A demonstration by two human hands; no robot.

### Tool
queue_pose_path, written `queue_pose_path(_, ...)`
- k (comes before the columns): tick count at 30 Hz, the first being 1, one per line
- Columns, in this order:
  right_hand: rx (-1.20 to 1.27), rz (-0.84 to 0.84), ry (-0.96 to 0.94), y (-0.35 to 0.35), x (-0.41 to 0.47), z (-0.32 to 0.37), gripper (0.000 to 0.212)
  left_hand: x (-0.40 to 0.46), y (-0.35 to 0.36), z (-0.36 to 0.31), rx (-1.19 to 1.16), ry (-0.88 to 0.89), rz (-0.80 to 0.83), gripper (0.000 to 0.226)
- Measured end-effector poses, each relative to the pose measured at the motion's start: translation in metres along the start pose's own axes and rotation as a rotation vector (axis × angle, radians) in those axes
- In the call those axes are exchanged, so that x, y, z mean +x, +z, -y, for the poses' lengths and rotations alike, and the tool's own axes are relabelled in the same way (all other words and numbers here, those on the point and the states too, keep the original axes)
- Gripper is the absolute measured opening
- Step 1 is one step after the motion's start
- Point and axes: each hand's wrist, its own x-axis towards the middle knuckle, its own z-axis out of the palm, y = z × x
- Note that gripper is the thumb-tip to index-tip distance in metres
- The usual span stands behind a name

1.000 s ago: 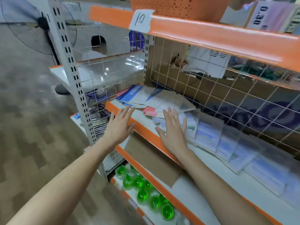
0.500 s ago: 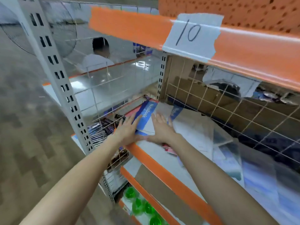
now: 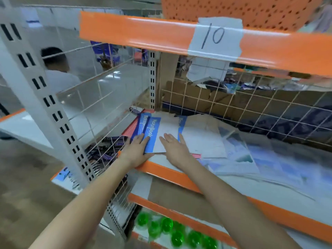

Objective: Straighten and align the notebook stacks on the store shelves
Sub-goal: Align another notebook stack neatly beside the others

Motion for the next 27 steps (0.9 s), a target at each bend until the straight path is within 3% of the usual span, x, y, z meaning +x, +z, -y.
queue_pose_path(4,0.027,0.0,0.089,-0.004,-0.037,0.007,0.068,-0.02,0.001,-0.018,0.08,0.151,-0.075,0.058)
queue_pose_path(8,0.054,-0.029,0.194,-0.007,-0.082,0.005,0.073,-0.039,0.0,-0.048,0.151,0.291,-0.15,0.067)
queue_pose_path(14,0.013,-0.249,0.404,-0.017,-0.148,-0.016,0.07,-0.066,-0.012,-0.115,0.128,0.409,-0.37,0.058)
queue_pose_path(23,-0.012,-0.342,0.687,-0.008,-0.29,-0.105,0.071,-0.1,-0.006,-0.272,0.041,0.706,-0.446,0.059)
queue_pose_path(27,-0.057,-0.373,0.79,0.007,-0.378,-0.157,0.071,-0.129,0.002,-0.371,-0.057,0.894,-0.515,0.046)
